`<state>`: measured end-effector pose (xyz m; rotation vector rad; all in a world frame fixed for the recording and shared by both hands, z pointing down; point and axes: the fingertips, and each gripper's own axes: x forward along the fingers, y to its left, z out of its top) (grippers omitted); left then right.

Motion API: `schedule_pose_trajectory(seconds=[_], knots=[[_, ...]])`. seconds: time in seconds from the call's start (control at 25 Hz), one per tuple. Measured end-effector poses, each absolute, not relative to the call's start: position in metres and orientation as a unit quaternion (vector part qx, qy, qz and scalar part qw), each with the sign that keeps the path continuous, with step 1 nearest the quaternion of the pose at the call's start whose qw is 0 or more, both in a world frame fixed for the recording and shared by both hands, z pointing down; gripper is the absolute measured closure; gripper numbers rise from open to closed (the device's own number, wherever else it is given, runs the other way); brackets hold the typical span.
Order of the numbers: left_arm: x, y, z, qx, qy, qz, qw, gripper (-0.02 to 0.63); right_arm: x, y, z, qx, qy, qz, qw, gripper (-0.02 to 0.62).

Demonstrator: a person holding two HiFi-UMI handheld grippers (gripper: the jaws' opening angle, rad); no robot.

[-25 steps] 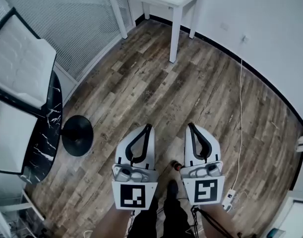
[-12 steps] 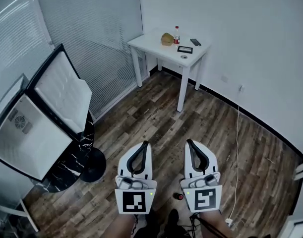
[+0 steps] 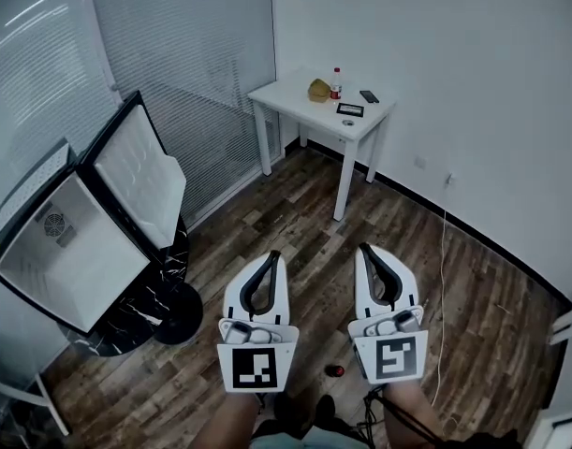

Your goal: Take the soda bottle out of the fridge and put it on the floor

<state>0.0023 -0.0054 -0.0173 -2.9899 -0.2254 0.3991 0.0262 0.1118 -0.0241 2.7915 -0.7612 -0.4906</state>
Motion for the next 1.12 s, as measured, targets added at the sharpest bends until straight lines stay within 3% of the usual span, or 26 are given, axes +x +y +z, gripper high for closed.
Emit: schedule_pose_trajectory(seconds=[1.12], knots=[[-0.008,-0.015,-0.056,-0.983,-0.062,0.163,0.05,0.59,0.014,0.108,-0.054,0.94,-0.26,-0.195,0.104,0.584]])
